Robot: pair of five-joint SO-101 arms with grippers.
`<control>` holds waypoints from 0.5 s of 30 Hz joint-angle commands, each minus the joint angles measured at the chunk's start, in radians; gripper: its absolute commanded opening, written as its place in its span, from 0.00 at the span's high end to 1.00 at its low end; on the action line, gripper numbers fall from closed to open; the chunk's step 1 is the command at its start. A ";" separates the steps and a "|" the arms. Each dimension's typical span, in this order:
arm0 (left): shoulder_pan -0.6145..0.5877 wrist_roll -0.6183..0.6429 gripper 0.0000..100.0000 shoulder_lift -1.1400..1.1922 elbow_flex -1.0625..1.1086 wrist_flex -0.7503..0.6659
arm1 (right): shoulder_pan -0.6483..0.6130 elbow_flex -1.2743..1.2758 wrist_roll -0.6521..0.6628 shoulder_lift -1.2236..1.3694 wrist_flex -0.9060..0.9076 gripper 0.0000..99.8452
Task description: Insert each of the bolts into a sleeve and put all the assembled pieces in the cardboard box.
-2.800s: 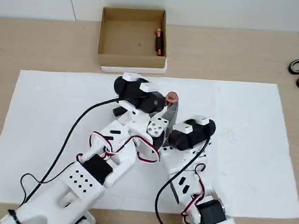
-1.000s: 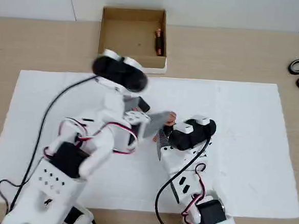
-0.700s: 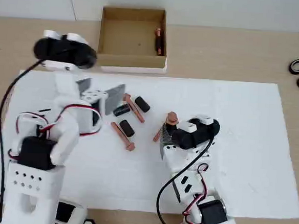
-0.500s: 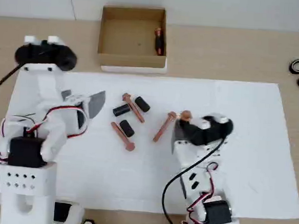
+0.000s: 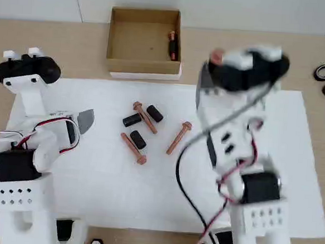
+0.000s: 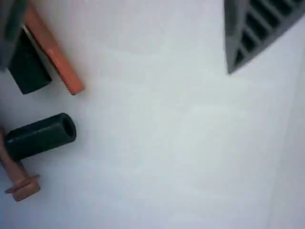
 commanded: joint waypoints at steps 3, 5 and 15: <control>-0.003 0.003 0.72 -0.025 -0.022 0.005 | -0.013 -0.532 0.009 0.515 -0.004 1.00; -0.003 0.003 0.72 -0.025 -0.022 0.002 | -0.022 -0.684 0.009 0.687 -0.002 1.00; -0.002 0.003 0.72 -0.025 -0.022 0.005 | -0.048 -1.333 0.003 1.425 -0.010 1.00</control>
